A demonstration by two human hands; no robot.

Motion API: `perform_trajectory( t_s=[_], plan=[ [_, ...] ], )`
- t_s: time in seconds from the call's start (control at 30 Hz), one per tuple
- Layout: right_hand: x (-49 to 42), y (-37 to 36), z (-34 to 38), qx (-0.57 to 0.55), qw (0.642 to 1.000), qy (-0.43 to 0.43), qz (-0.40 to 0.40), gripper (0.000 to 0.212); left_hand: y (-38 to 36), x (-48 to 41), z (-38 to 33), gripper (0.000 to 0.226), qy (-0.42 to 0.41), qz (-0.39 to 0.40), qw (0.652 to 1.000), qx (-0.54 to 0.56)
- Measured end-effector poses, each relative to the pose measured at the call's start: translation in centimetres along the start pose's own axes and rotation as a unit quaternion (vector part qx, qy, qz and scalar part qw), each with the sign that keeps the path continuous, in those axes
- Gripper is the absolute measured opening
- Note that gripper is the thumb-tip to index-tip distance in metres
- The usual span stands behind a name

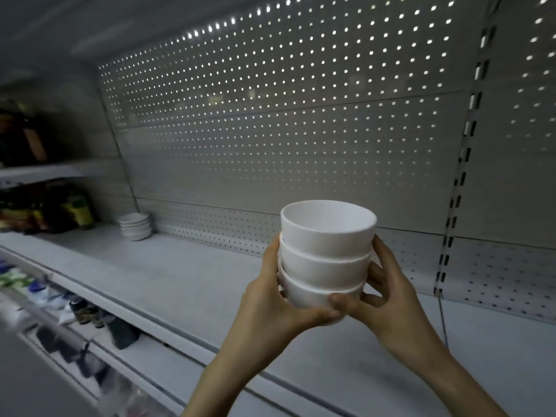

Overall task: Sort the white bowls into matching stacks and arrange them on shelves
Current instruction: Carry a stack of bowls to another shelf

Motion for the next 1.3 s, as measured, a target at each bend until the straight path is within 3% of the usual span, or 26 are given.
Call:
perform_trajectory(
  t_s=[0.4,0.9,1.13,1.3],
  plan=[
    [-8.3,-14.2,-2.3,0.000,0.999,-0.019,0.051,0.093,13.1,-1.7,9.2,0.102,0.057,-0.041,0.998,0.000],
    [-13.4,-34.7,-4.9,-0.001,0.999,-0.032,-0.020,0.097,32.5,-2.1,19.2,0.107,0.026,0.041,0.999,-0.014],
    [-17.1,-40.3,-7.7,0.015,0.998,-0.061,-0.021,0.092,37.2,-2.7,25.0,0.110,0.049,0.044,0.997,0.029],
    [-21.7,-42.5,-10.5,0.025,0.996,-0.079,-0.029,0.103,39.2,-5.6,29.6,0.105,0.055,0.049,0.996,0.046]
  ],
)
Point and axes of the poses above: each hand's wrist, its own x-axis away from the middle knuckle, its own y-axis out of the back of the hand, z = x × y, the point moved 5 cm from there along -x, towards the middle knuckle, and after that the axes turned 9 degrees about -y, right-handed, at the moved point
